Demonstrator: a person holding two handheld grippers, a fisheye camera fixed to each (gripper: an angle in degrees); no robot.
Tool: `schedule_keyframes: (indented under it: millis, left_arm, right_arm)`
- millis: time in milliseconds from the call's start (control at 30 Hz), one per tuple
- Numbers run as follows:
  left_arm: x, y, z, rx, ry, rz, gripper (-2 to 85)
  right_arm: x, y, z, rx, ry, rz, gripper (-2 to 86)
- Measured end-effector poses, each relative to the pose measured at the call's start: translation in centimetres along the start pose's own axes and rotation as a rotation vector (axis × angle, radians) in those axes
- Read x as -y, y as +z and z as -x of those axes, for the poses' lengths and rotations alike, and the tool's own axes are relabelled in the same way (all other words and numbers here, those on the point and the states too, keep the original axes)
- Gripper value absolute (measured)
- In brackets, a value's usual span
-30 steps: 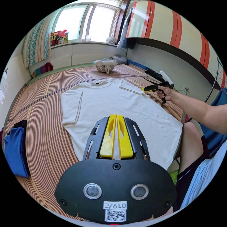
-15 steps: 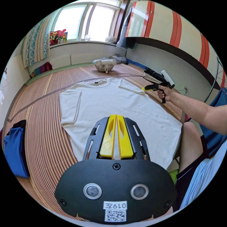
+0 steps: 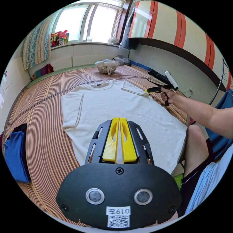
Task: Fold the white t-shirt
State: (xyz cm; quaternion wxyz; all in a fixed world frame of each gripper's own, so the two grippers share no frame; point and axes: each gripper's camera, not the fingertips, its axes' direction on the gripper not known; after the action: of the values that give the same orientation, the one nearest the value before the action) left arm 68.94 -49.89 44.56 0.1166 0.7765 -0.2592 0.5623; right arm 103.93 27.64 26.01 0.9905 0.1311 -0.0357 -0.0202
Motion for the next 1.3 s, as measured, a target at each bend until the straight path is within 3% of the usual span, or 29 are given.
schedule_keyframes:
  millis: [933,1300]
  left_arm:
    - [0.5,1.1,-1.1,-0.012,0.007,0.011,0.8]
    - [0.8,1.3,-1.6,-0.023,0.014,0.008,0.9]
  right_arm:
    - [-3.3,4.2,12.8,-0.172,-0.115,0.019,3.7]
    - [-6.3,4.9,18.5,-0.17,-0.145,-0.032,-0.5]
